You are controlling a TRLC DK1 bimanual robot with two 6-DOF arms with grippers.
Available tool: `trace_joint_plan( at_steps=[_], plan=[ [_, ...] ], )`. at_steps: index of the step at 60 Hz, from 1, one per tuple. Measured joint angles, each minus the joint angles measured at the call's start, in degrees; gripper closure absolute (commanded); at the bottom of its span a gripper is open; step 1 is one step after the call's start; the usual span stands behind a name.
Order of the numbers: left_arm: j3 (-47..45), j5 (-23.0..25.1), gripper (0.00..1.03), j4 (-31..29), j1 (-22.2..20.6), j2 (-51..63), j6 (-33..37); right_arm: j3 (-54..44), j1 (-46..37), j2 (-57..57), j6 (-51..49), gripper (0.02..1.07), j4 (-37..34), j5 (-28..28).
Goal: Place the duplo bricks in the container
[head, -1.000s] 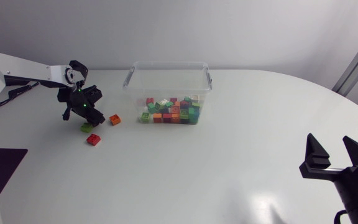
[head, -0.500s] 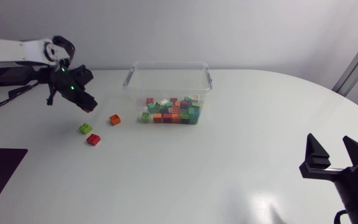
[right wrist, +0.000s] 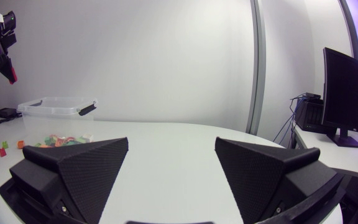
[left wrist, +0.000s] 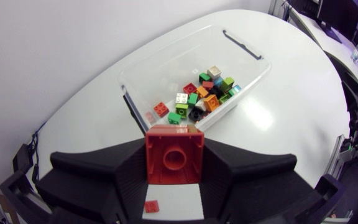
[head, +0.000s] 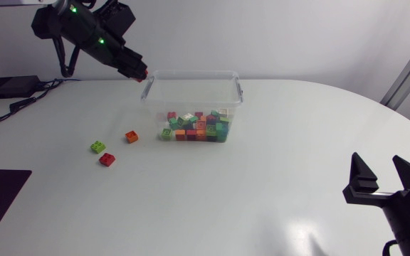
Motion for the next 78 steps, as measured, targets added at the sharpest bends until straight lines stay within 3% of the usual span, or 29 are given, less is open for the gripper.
trace_joint_plan(
  at_steps=[15,22,34,36,37,38,39,40,43,56,65,78],
  plan=[
    [2.5,-0.1,0.8,8.2,-2.3,4.6,-4.8,0.0,0.0,0.0,0.0,0.06,0.0,0.0],
    [0.6,-0.1,0.8,16.2,-2.8,5.1,-5.3,0.0,0.0,0.0,0.0,0.06,0.0,0.0],
    [0.6,-1.4,0.76,20.7,-3.0,10.4,-6.8,0.0,0.0,0.0,0.0,0.06,0.0,0.0],
    [1.1,-1.4,0.66,20.8,-3.0,12.0,-7.0,0.0,0.0,0.0,0.0,0.06,0.0,0.0],
    [1.4,-1.4,0.53,20.8,-3.0,12.9,-7.1,0.0,0.0,0.0,0.0,0.06,0.0,0.0],
    [1.7,-1.6,0.48,20.8,-3.0,13.7,-7.4,0.0,0.0,0.0,0.0,0.06,0.0,0.0],
    [2.0,-1.6,0.26,20.8,-3.0,14.6,-7.4,0.0,0.0,0.0,0.0,0.06,0.0,0.0],
    [2.3,-1.6,0.16,20.7,-3.0,15.3,-7.6,0.0,0.0,0.0,0.0,0.06,0.0,0.0],
    [2.6,-1.6,0.06,20.3,-3.0,16.8,-7.8,0.0,0.0,0.0,0.0,0.06,0.0,0.0],
    [3.1,-1.8,0.05,15.9,-1.9,13.6,-7.7,0.0,0.0,0.0,0.0,0.06,0.0,0.0],
    [3.0,-1.8,0.05,10.9,3.7,1.2,-5.5,0.0,0.0,0.0,0.0,0.06,0.0,0.0],
    [-3.4,-1.8,0.05,5.7,14.7,-8.8,4.2,0.0,0.0,0.0,0.0,0.06,0.0,0.0]
  ],
)
